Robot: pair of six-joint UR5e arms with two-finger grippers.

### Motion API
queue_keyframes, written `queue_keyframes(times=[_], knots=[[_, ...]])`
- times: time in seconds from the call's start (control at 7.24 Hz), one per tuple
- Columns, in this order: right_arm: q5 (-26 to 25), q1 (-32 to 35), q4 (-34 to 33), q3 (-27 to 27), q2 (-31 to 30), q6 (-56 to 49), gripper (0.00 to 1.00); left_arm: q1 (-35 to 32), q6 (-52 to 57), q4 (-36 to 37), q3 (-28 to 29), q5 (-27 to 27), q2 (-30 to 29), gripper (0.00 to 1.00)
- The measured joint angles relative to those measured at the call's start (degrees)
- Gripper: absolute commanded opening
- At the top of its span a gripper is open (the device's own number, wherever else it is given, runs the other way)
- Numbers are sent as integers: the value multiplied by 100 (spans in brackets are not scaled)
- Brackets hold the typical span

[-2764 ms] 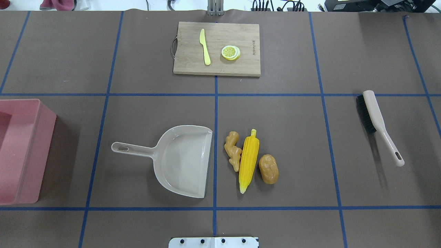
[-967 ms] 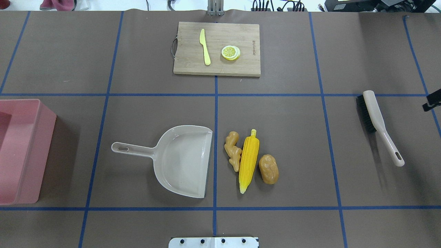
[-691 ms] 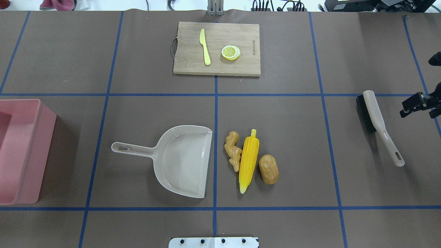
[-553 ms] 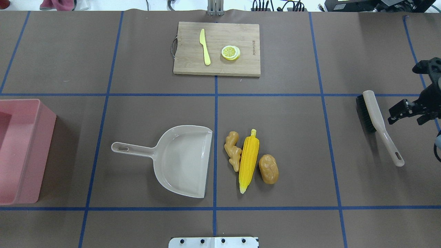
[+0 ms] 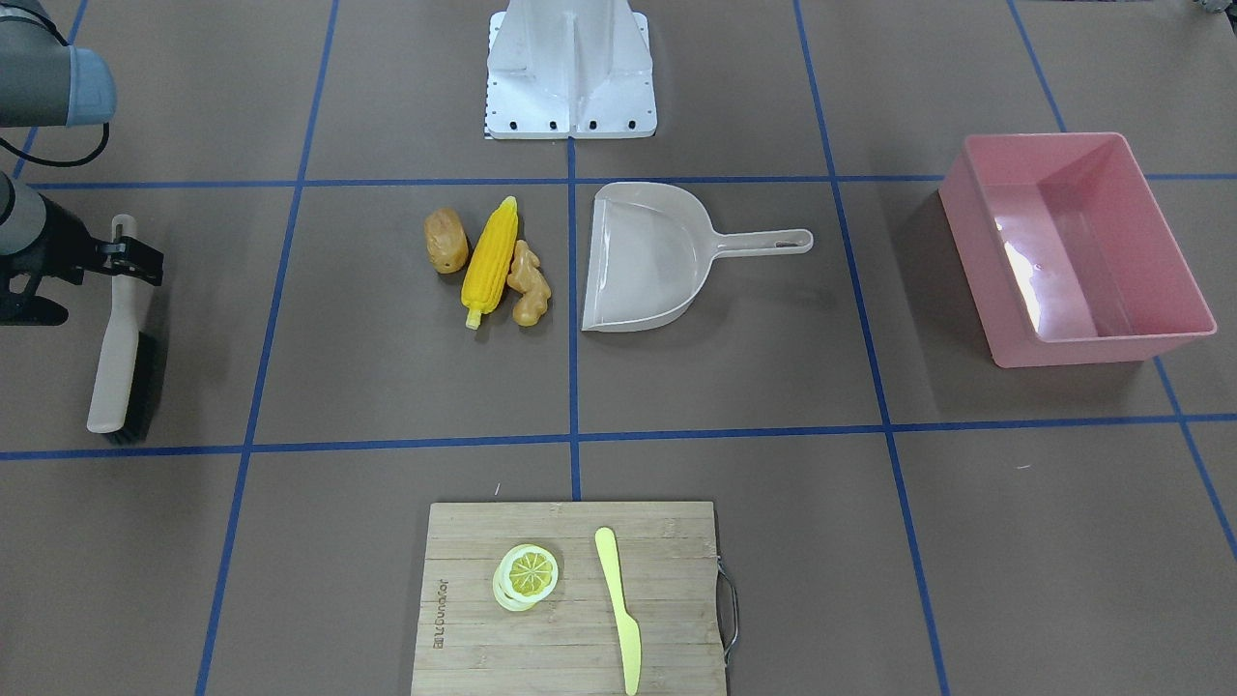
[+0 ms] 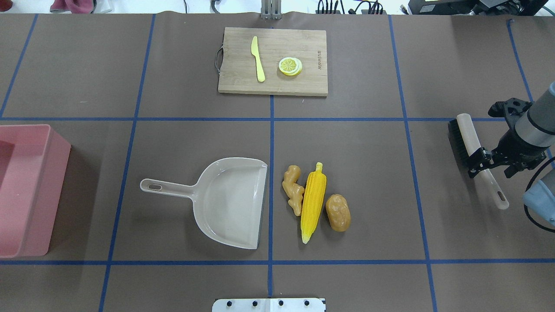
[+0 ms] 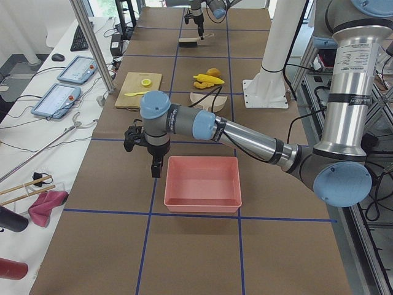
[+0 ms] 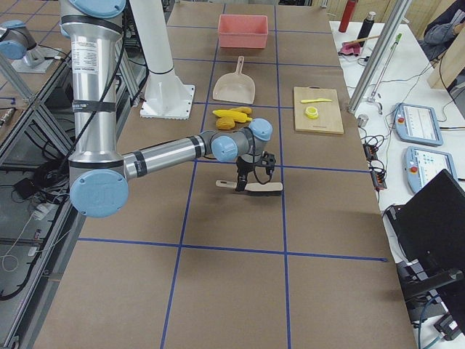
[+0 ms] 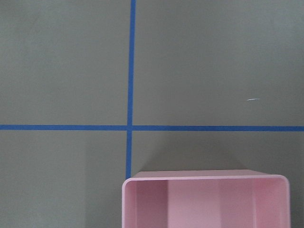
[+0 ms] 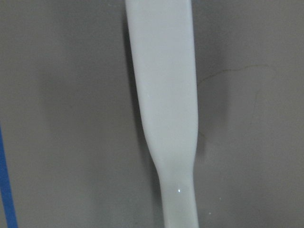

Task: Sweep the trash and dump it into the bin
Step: 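Reach the right gripper to the brush handle while the left reaches toward the dustpan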

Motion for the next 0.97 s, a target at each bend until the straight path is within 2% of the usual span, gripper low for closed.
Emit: queue_keyframes(times=[0.14, 0.28, 0.41, 0.69, 0.97], knots=[[-3, -53, -7, -62, -12, 9, 84, 288, 3, 33, -344, 12, -67, 99], [-6, -90, -10, -106, -29, 12, 40, 727, -5, 54, -650, 60, -189, 99], [-1, -111, -14, -121, -41, 15, 1, 1117, -4, 54, -807, 172, -361, 99], [29, -114, -83, -86, -42, 17, 0, 1990, 256, -8, -923, 540, -757, 99], [46, -116, -305, 3, 4, 10, 0, 2917, 969, -29, -894, 1100, -1295, 99]])
